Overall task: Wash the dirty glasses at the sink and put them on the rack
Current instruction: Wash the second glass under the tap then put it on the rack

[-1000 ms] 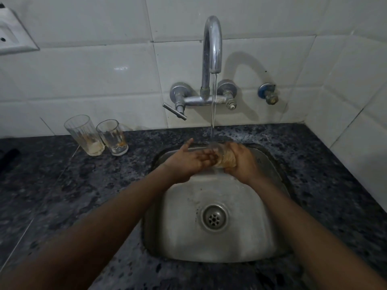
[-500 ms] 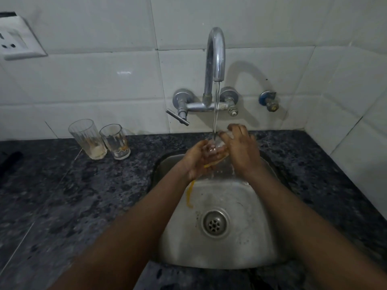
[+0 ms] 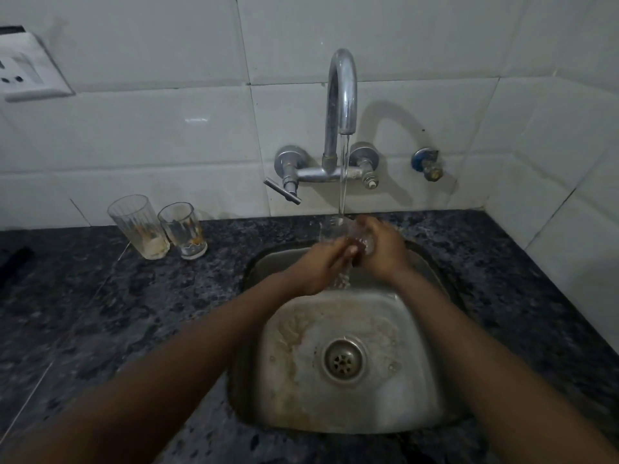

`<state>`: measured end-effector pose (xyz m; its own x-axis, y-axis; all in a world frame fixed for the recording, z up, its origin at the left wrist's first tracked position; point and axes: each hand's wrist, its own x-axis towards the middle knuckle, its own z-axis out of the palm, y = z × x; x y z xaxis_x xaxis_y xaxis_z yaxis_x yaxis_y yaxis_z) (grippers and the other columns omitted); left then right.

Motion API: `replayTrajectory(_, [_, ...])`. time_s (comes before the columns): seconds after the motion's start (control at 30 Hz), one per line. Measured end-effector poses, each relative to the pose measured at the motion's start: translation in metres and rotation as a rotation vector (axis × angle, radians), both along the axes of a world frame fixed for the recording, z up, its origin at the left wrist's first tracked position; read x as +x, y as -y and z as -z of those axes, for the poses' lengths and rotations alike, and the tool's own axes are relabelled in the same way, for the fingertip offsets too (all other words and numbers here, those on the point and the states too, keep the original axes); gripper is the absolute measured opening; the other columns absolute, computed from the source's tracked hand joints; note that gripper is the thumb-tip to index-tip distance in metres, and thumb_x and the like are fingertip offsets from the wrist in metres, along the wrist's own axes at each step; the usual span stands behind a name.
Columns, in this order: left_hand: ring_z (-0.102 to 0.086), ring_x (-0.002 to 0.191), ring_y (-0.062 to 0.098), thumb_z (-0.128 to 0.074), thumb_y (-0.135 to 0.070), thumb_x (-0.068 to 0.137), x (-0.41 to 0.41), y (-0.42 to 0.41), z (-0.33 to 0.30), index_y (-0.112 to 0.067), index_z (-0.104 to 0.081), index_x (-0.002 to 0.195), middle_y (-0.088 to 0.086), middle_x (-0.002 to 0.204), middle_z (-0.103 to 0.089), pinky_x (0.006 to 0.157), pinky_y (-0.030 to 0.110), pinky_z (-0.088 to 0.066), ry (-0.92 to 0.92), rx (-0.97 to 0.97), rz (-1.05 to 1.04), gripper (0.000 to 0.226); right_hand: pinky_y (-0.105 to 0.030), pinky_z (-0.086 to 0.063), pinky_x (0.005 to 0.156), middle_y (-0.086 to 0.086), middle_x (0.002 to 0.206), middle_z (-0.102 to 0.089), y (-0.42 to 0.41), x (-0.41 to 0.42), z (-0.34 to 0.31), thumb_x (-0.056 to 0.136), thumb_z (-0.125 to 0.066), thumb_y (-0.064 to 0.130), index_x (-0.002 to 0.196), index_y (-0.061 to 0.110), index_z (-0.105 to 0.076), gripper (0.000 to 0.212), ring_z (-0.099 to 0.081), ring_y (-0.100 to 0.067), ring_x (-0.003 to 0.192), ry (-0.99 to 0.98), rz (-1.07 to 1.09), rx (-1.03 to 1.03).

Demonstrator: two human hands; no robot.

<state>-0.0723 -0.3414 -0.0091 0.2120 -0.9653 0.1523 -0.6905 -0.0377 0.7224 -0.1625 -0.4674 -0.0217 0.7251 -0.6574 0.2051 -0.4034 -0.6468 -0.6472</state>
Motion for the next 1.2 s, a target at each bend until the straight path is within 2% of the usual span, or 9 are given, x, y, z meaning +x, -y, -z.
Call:
replayTrajectory(0.1, [-0.042, 0.131, 0.022, -0.030, -0.029, 0.099, 0.034, -0.007, -0.007, -0.014, -0.038, 0.137, 0.011, 0.144, -0.043, 0.106, 0.037, -0.032, 0.814, 0.266, 0.122, 0.042, -0.026, -0.045, 0.089, -0.011, 0.120, -0.063, -0.002, -0.004, -0.002, 0.059, -0.083, 0.005, 0.121, 0.010, -0.058, 0.067, -0.058, -0.022, 0.105, 0.022, -0.032, 0.095])
replayTrajectory(0.17, [-0.035, 0.137, 0.020, -0.027, -0.034, 0.099, 0.043, -0.006, -0.005, -0.014, -0.035, 0.140, 0.008, 0.149, -0.037, 0.111, 0.038, -0.024, 0.886, 0.301, 0.079, 0.046, -0.025, -0.047, 0.086, -0.009, 0.113, -0.067, -0.005, -0.005, -0.002, 0.058, -0.083, 0.004, 0.117, 0.009, -0.061, 0.063, -0.060, -0.017, 0.099, 0.077, -0.033, 0.154])
replayTrajectory(0.5, [-0.059, 0.065, 0.021, -0.029, -0.030, 0.101, -0.015, 0.044, -0.011, 0.003, -0.058, 0.100, 0.018, 0.085, -0.062, 0.040, 0.016, -0.048, -0.958, -0.058, -0.583, 0.043, -0.039, -0.046, 0.086, -0.013, 0.120, -0.060, -0.029, 0.005, 0.022, 0.077, -0.065, 0.008, 0.121, 0.015, -0.056, 0.045, -0.054, -0.034, 0.108, -0.027, 0.244, -0.264])
replayTrajectory(0.63, [-0.065, 0.072, 0.029, -0.031, -0.036, 0.097, -0.013, 0.044, -0.004, -0.007, -0.063, 0.078, 0.017, 0.086, -0.071, 0.070, 0.034, -0.057, -0.502, -0.112, -0.712, 0.047, -0.050, -0.039, 0.095, -0.013, 0.123, -0.056, -0.037, -0.007, 0.028, 0.069, -0.076, 0.021, 0.124, 0.015, -0.049, 0.061, -0.049, -0.035, 0.118, -0.161, 0.238, -0.508])
replayTrajectory(0.8, [-0.056, 0.044, 0.008, -0.042, -0.024, 0.097, -0.004, 0.020, -0.007, -0.014, -0.057, 0.062, -0.003, 0.044, -0.060, 0.051, 0.022, -0.049, -0.518, -0.314, -0.399, 0.040, -0.042, -0.053, 0.089, -0.011, 0.111, -0.065, -0.006, -0.014, -0.020, 0.066, -0.080, 0.010, 0.106, 0.010, -0.054, 0.047, -0.064, -0.026, 0.099, -0.006, -0.261, 0.717])
replayTrajectory(0.93, [-0.052, 0.038, 0.003, -0.039, -0.023, 0.098, 0.006, 0.017, -0.010, -0.007, -0.056, 0.061, -0.004, 0.039, -0.058, 0.045, 0.014, -0.044, -0.580, -0.243, -0.329, 0.043, -0.038, -0.056, 0.070, -0.012, 0.086, -0.071, -0.008, -0.018, -0.025, 0.076, -0.071, 0.004, 0.091, 0.014, -0.063, 0.020, -0.066, -0.025, 0.073, -0.055, -0.355, 0.925])
replayTrajectory(1.0, [-0.053, 0.040, 0.003, -0.038, -0.024, 0.099, 0.010, 0.020, -0.013, -0.008, -0.057, 0.060, -0.003, 0.040, -0.057, 0.046, 0.013, -0.045, -0.589, -0.197, -0.347, 0.046, -0.038, -0.054, 0.070, -0.013, 0.089, -0.067, -0.014, -0.011, -0.023, 0.074, -0.073, 0.009, 0.088, 0.017, -0.060, 0.020, -0.063, -0.026, 0.077, -0.071, -0.276, 0.661])
replayTrajectory(1.13, [-0.051, 0.042, 0.016, -0.037, -0.026, 0.098, 0.014, 0.033, -0.011, -0.013, -0.054, 0.053, 0.000, 0.041, -0.054, 0.047, 0.020, -0.044, -0.699, -0.164, -0.562, 0.050, -0.031, -0.047, 0.052, -0.014, 0.078, -0.063, -0.032, 0.010, 0.008, 0.068, -0.076, 0.015, 0.094, 0.006, -0.055, 0.035, -0.062, -0.031, 0.065, -0.178, 0.087, -0.735])
replayTrajectory(1.2, [-0.049, 0.049, 0.024, -0.041, -0.033, 0.094, 0.013, 0.039, -0.002, -0.015, -0.052, 0.043, 0.004, 0.043, -0.052, 0.060, 0.030, -0.044, -0.629, -0.188, -0.688, 0.055, -0.034, -0.050, 0.050, -0.015, 0.077, -0.063, -0.037, 0.009, 0.012, 0.064, -0.078, 0.015, 0.096, 0.004, -0.055, 0.040, -0.063, -0.031, 0.062, -0.186, 0.060, -0.842])
